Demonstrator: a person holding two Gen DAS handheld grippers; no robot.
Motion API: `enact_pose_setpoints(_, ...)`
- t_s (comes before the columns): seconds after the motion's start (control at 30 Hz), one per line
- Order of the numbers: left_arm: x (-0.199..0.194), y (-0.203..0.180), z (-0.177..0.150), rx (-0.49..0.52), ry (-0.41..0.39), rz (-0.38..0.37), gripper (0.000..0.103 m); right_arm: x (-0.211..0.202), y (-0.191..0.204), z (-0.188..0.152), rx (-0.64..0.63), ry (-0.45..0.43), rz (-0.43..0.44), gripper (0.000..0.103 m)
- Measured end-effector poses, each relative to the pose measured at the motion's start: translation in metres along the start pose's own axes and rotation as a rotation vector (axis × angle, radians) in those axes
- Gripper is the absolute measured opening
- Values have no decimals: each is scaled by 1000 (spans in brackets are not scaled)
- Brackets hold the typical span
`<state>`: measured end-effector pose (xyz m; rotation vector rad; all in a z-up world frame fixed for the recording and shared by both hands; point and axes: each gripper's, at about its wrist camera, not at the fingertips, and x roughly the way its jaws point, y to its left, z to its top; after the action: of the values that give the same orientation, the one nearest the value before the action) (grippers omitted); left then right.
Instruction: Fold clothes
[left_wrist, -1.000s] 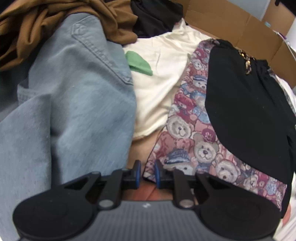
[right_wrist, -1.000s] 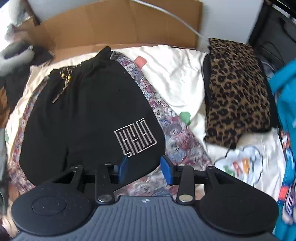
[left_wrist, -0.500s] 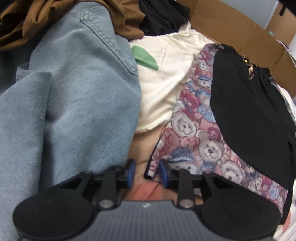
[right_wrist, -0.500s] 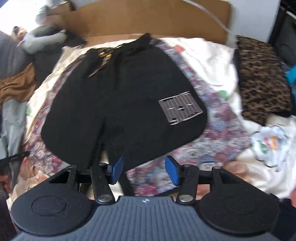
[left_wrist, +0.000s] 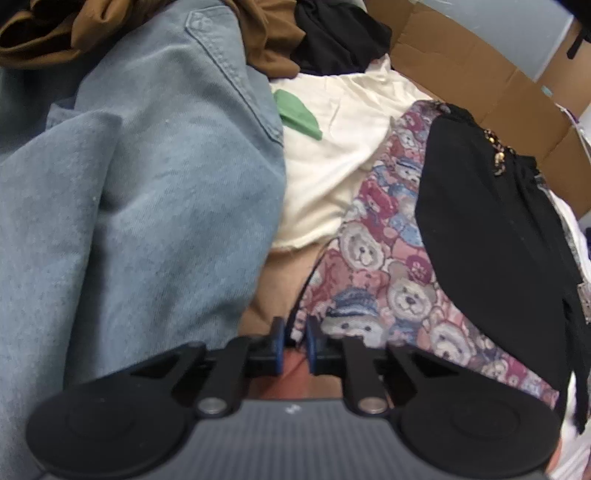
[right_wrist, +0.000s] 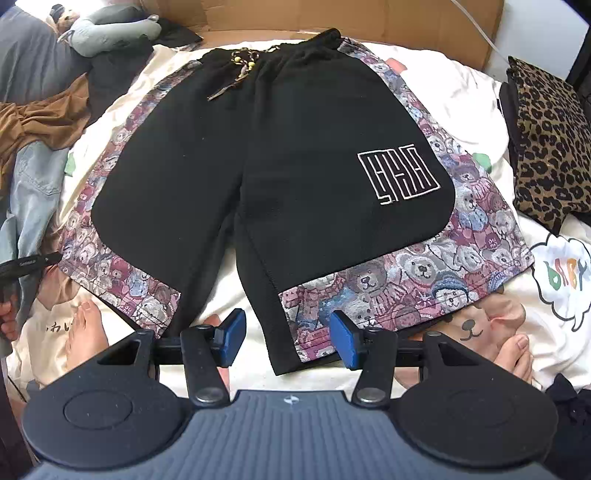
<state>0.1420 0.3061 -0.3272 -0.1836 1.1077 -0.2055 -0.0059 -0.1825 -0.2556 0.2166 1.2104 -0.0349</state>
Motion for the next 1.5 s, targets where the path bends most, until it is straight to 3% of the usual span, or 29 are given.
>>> enact_pose_setpoints(0.4,-28,-6,20,-24,-18,-97,5,3,43,15,-160,-53,47,57)
enact_pose_setpoints(0.63,-44,-27,34,22,-26,-184,5,11,85,28,-256,-62,169,56)
enact_pose_setpoints(0.93,-49,-45,32,-25,8,-325,5,25,156,50,-407,-78,286,56)
enact_pose_setpoints(1.23,-44,-76,38,-57,36,-467,5,46,202,57,-415,-99,357,55)
enact_pose_setpoints(1.37,-39,-81,43,-112,106,-526,5,56,215,54,-417,-111,374,54)
enact_pose_setpoints(1.5,-40,-83,46,-144,125,-558,5,66,226,52,-439,-113,394,52)
